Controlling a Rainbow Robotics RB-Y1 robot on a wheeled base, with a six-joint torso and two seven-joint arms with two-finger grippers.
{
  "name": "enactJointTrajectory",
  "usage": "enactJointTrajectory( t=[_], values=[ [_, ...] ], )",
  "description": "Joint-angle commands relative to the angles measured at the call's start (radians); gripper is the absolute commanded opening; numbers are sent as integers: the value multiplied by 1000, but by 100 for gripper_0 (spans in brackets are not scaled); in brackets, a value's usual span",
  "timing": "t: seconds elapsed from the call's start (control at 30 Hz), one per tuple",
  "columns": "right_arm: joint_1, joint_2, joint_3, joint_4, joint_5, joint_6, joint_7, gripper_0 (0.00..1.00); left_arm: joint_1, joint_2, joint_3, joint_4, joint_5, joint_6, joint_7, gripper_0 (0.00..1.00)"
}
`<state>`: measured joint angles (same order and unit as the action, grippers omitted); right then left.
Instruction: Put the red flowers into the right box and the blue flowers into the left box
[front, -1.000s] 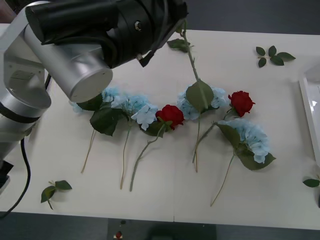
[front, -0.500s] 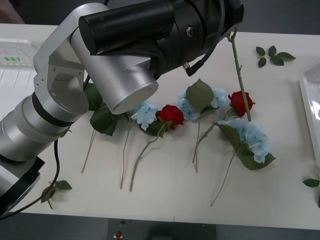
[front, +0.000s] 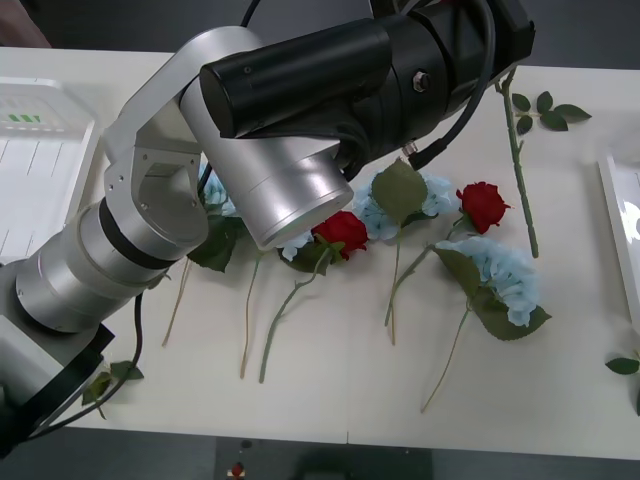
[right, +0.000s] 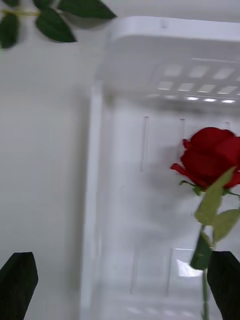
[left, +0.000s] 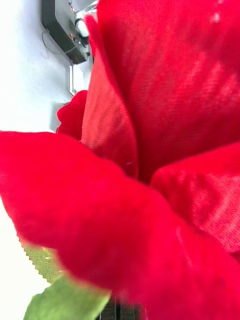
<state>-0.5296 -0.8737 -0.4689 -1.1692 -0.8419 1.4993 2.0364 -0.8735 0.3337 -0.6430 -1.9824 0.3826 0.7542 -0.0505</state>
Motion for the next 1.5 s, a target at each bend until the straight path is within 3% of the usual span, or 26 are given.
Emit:
enactJointTrajectory(
  t=[0.03, 0.53, 0.9, 1.5],
  values=[
    [-18, -30, -31, -24, -132, 76, 136, 100, -38, -5, 16, -7, -16, -36, 27, 0],
    [-46, -50, -51, -24, -654, 415, 226, 100, -38, -18, 16, 2, -62, -36, 32, 0],
    [-67, -34, 22, -24, -982, 421, 35, 100, -38, -18, 16, 5, -62, -36, 35, 0],
    [-201, 183, 65, -24, -1030, 421, -180, 100, -38, -18, 16, 5, -62, -36, 35, 0]
  ],
)
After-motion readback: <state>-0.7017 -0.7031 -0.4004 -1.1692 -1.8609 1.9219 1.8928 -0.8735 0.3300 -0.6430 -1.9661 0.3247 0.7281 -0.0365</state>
